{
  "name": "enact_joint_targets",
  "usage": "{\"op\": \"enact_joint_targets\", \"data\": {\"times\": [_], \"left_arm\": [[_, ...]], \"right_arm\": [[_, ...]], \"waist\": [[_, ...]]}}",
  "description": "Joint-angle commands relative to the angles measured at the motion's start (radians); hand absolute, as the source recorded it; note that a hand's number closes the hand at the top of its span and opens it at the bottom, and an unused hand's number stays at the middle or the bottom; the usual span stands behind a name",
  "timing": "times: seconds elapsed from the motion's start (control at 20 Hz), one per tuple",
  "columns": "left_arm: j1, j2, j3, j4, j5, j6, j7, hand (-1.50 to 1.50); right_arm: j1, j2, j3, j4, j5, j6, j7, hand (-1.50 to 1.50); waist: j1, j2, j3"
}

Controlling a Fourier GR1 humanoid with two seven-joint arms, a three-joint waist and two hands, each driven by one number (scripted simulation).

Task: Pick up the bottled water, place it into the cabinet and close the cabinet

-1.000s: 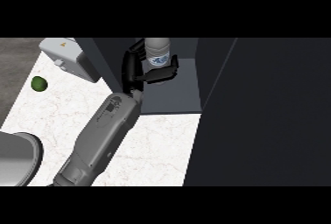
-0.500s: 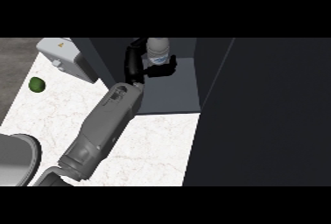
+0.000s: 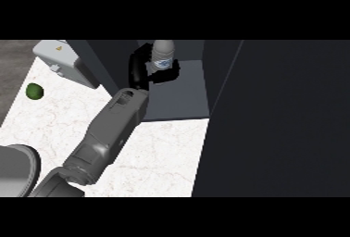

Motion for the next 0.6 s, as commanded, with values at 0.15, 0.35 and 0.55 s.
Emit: {"op": "enact_joint_targets", "data": {"times": [0.15, 0.35, 0.55], "left_arm": [[-0.052, -0.010, 0.038, 0.119, -0.002, 0.027, -0.033, 1.50], [-0.042, 0.022, 0.036, 0.166, -0.026, 0.045, -0.080, -1.50], [-0.036, 0.000, -0.004, 0.220, -0.076, 0.086, -0.076, -1.50]], "right_arm": [[0.002, -0.010, -0.011, -0.061, -0.004, 0.013, 0.017, -1.50], [-0.026, 0.002, 0.007, -0.047, -0.006, 0.018, 0.015, -1.50], [0.005, -0.021, -0.002, -0.043, -0.019, 0.020, -0.018, -1.50]], "waist": [[0.001, 0.004, 0.000], [-0.014, 0.014, -0.001], [-0.012, 0.010, 0.000]]}}
